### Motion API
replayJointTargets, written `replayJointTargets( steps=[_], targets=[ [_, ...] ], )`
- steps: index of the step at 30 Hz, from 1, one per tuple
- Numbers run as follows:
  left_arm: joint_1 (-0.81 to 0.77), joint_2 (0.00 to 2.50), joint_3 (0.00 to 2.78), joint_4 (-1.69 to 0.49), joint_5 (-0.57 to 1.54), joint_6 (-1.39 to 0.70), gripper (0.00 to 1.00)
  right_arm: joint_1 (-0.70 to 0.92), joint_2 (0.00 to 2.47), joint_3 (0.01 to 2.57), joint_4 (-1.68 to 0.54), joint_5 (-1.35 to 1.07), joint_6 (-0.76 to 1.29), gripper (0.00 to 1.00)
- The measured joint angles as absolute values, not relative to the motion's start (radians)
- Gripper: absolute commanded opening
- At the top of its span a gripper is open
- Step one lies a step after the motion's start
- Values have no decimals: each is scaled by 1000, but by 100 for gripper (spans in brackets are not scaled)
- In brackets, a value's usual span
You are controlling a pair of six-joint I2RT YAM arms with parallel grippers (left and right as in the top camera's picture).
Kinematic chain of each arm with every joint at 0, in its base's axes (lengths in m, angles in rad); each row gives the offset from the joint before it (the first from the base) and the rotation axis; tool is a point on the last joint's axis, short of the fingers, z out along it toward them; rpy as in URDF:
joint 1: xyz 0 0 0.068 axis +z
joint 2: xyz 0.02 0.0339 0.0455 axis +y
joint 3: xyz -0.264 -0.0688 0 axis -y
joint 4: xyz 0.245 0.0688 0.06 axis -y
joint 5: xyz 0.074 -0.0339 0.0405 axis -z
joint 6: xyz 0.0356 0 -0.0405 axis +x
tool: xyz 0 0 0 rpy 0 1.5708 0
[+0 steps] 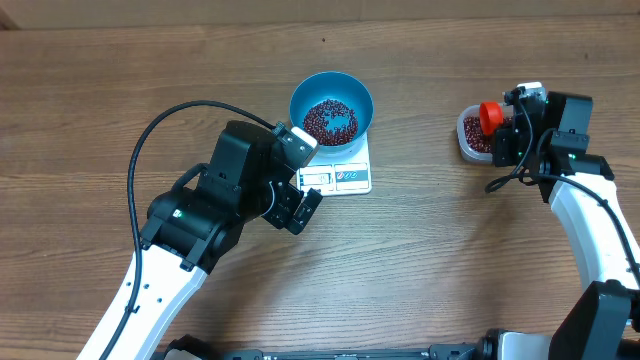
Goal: Scoop item into bowl and weigh 150g on scale
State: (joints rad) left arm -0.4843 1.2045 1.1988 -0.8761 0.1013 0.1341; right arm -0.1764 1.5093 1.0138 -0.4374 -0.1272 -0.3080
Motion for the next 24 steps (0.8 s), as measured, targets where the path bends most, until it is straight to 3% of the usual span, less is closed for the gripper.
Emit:
replayJointTargets(
  steps=[4,5,7,9,11,14,16,17,20,24],
  targets=[
    [-484,1205,1199,-876,101,134,99,-176,1509,1014,-436,-130,-309,5],
    [-484,1205,1199,-876,101,134,100,-176,1509,1014,-436,-130,-308,14],
    [-484,1205,1199,-876,101,134,100,-176,1509,1014,-436,-130,-314,20],
    [-484,1205,1199,-876,101,134,100,-176,1509,1014,-434,-131,-309,19],
    [-484,1205,1199,-876,101,134,100,-176,1509,1014,-435,-131,-311,4],
    [-484,1205,1199,-876,101,134,100,-176,1509,1014,-435,-131,-296,4],
    [-484,1205,1199,-876,101,134,100,-176,1509,1014,-435,-131,-294,17],
    [-484,1205,1199,-876,101,134,100,-176,1509,1014,-434,-131,-290,18],
    [-484,1205,1199,-876,101,134,100,-176,1509,1014,-434,-130,-292,4],
    [-484,1205,1199,-876,101,134,100,-176,1509,1014,-429,-131,-280,4]
  ],
)
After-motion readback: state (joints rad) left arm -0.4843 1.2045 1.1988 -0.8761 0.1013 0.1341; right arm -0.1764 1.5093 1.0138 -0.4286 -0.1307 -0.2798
